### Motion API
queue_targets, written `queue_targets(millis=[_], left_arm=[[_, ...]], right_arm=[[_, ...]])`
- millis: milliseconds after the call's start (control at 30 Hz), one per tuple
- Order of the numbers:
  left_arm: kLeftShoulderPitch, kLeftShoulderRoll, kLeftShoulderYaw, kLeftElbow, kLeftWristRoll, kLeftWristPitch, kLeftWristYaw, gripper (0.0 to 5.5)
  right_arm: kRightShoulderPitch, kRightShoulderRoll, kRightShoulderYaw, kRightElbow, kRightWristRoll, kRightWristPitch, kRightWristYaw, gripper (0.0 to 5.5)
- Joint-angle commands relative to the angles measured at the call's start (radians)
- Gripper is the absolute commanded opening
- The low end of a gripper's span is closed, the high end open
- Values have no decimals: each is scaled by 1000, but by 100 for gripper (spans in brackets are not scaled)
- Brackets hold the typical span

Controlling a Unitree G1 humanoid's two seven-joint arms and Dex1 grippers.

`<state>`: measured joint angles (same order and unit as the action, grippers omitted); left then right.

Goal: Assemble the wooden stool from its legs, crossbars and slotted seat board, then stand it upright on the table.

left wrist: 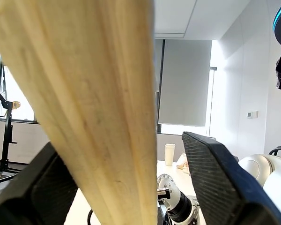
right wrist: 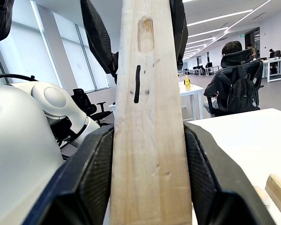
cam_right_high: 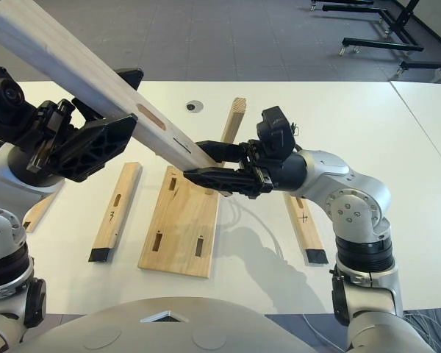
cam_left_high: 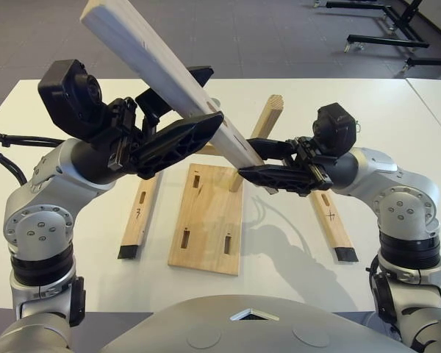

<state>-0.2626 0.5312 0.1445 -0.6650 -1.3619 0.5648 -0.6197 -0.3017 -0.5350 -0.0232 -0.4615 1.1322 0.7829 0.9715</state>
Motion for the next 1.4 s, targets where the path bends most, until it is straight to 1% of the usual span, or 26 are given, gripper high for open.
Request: queue_targets(millis=[33,133,200,300,433,500,600,633,767,800,900,933,1033,1100,1133,1200,1267,1333,1400], left_arm=[[-14,-4,-8,-14,-2,0,1,280],[-15,-12,-7,-13,3,-8,11,230],[-7,-9,-7,-11,11,-7,7,209],[48,28,-41,15,118,3,-51,205],[105,20,-43,30,158,-23,-93,205],[126,19,-50,34,214,-65,-136,205],[153,16,-33,50,258,-122,-175,205],[159,16,-25,57,271,-135,-179,205],[212,20,53,73,329,-179,-169,204],[227,18,64,69,332,-185,-177,204],[245,13,76,72,353,-199,-188,203],[247,14,76,74,365,-203,-195,203],[260,28,95,84,385,-214,-215,203],[297,79,129,97,360,-194,-301,203],[313,116,135,124,380,-186,-350,203],[301,163,117,226,495,-217,-386,203],[251,166,90,351,618,-284,-381,203],[194,134,57,462,739,-390,-371,203],[164,103,19,537,822,-483,-382,203]], right_arm=[[-11,-9,9,1,-38,-8,-10,202],[-6,-5,10,-7,-48,-17,-14,202],[-2,-3,15,-13,-56,-25,-16,202],[4,1,21,-17,-91,-57,-17,202],[12,7,15,-21,-129,-87,2,202],[9,-3,9,-14,-126,-57,-9,202],[11,-37,-1,-14,-105,4,-19,202],[14,-44,-8,-12,-107,10,-21,239],[75,-102,-30,-11,-104,39,8,314],[89,-114,-33,-14,-100,45,12,321],[112,-141,-40,-20,-91,56,29,377],[111,-145,-44,-21,-94,52,28,410],[52,-122,-101,-3,-49,37,-19,474],[-31,-86,-175,45,14,17,-89,479],[-89,-66,-211,85,33,0,-141,479],[-180,-40,-239,142,7,-43,-218,479],[-239,-14,-232,178,-55,-88,-283,479],[-273,7,-167,218,-200,-150,-350,479],[-285,33,-128,246,-277,-185,-375,479]])
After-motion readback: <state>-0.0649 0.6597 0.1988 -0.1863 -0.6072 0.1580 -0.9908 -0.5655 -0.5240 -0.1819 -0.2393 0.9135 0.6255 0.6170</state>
